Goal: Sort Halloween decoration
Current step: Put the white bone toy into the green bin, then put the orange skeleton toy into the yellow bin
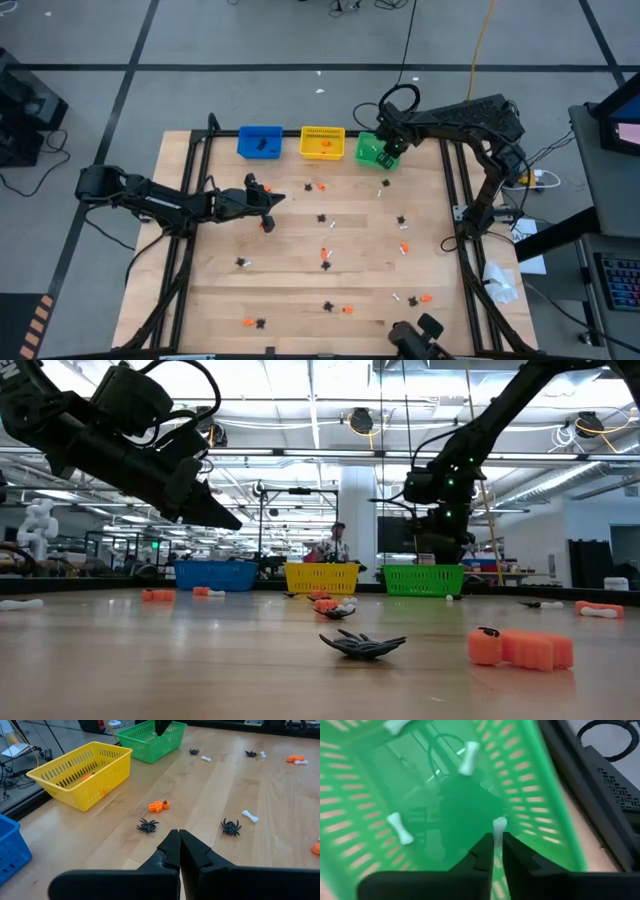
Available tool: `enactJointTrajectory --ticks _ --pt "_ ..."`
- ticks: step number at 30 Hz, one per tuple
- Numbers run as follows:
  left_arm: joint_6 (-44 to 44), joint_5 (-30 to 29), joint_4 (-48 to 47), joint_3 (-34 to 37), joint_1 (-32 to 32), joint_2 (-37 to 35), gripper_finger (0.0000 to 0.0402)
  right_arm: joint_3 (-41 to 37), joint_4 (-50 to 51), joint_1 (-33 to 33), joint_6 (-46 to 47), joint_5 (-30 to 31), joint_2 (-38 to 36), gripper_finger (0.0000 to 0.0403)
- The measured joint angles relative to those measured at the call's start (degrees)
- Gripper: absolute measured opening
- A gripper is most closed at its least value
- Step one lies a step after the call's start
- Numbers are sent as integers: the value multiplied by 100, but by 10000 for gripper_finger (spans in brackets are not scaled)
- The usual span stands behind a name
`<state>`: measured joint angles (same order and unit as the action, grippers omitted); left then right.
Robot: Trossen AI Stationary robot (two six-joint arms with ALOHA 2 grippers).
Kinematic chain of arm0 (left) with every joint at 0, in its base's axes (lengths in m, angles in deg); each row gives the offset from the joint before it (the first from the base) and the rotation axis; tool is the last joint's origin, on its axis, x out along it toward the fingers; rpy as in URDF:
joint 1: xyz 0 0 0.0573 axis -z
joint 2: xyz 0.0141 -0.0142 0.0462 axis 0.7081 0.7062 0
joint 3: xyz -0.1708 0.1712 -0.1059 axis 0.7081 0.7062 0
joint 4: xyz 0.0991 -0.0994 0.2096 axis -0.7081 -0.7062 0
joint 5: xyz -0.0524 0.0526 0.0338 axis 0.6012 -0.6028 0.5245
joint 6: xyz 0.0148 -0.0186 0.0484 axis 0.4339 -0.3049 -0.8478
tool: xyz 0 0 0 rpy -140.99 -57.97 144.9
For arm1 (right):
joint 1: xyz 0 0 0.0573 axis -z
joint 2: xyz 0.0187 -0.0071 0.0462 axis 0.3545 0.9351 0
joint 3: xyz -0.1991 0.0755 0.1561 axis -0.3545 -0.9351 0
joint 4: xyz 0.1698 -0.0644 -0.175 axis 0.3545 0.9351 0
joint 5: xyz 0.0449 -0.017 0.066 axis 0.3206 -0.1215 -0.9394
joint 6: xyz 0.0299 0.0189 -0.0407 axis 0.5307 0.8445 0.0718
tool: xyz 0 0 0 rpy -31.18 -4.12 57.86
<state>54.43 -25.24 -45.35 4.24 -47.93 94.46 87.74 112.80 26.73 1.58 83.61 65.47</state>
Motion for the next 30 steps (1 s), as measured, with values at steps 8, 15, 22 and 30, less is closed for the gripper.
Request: enactJointTrajectory --ticks 8,15,22,30 --pt "-17 0 0 0 0 0 0 0 108 -199 326 9 -31 108" --pt "7 0 4 0 0 0 0 0 108 -336 291 20 -509 68" --pt "9 0 7 0 0 0 0 -1 279 -671 187 -272 -1406 5" --pt "13 37 9 0 0 0 0 -13 428 -1257 -283 -1520 -1644 3"
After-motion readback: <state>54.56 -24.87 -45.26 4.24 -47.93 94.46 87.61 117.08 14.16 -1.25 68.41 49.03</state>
